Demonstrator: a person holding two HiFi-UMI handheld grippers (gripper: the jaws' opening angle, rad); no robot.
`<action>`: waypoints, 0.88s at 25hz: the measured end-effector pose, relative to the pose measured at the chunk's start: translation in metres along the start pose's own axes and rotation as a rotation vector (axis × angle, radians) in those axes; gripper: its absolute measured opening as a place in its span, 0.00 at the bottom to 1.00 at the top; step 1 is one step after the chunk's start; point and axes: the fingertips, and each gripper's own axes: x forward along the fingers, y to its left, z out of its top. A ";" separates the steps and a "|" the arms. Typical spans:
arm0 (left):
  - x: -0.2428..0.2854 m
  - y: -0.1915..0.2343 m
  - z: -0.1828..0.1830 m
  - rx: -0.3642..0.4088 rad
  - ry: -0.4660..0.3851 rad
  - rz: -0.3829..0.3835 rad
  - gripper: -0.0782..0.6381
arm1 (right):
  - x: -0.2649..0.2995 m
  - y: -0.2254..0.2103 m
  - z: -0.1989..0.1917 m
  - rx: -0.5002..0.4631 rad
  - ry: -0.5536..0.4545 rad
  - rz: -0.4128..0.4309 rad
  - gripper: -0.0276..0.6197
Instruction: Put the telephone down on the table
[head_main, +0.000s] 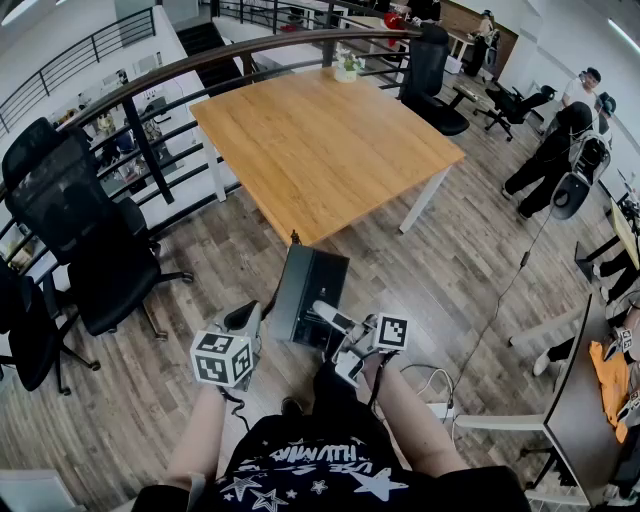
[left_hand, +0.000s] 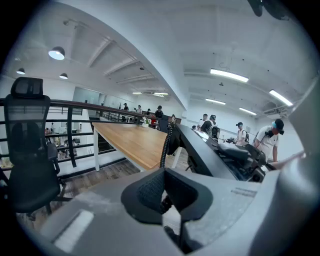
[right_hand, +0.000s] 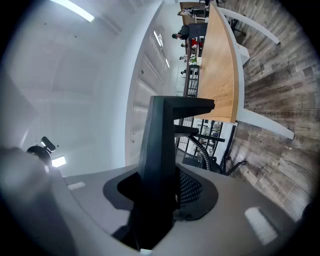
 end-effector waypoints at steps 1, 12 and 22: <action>-0.002 0.000 0.002 0.002 -0.001 0.000 0.11 | 0.000 0.001 -0.001 0.001 -0.002 -0.001 0.29; -0.012 -0.010 0.001 0.012 0.003 0.001 0.11 | -0.008 0.012 -0.012 -0.009 0.007 0.014 0.29; -0.015 -0.011 -0.003 0.003 0.002 0.005 0.11 | -0.006 0.013 -0.008 -0.013 0.013 0.011 0.29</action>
